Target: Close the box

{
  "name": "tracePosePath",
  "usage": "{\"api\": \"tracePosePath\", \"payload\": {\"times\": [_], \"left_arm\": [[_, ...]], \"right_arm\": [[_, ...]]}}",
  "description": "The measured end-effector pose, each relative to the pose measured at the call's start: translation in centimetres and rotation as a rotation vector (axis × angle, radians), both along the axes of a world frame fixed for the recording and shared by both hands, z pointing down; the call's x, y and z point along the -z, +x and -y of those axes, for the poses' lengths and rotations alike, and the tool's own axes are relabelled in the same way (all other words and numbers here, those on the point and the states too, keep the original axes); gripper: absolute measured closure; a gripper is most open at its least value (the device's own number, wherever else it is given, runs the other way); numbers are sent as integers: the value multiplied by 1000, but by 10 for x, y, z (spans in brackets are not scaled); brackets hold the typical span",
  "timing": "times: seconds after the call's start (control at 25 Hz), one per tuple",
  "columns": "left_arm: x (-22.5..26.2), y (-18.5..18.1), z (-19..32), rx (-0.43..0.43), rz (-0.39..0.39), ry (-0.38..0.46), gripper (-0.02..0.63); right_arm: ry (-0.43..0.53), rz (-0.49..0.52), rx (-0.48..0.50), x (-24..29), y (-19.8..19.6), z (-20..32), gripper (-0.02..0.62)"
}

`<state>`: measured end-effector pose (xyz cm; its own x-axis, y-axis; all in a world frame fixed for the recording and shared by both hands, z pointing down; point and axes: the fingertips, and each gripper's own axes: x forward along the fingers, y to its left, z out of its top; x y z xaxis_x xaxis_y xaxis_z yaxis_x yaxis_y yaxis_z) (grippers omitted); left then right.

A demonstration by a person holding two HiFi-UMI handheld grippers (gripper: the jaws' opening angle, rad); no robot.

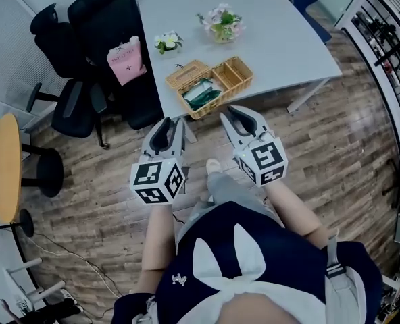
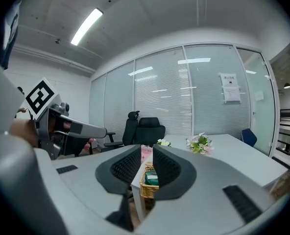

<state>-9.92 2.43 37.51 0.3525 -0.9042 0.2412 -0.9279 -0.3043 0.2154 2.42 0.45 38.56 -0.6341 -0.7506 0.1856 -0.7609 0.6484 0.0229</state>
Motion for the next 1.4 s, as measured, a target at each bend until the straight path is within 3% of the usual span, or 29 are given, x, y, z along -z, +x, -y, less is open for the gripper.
{"api": "tracePosePath", "payload": {"times": [0.12,0.4,1.4], "left_arm": [[-1,0,15,-30,5,-2,429],[-13,-10,46,-48,-6,-53,382],[-75,-62,143,36,-50,-256,379]], "right_arm": [[-10,-1,-8,-2,0,17,486],[-46,-11,-23,-13,0,50,459],[-184,-131,-104,-85,28,163,457]]}}
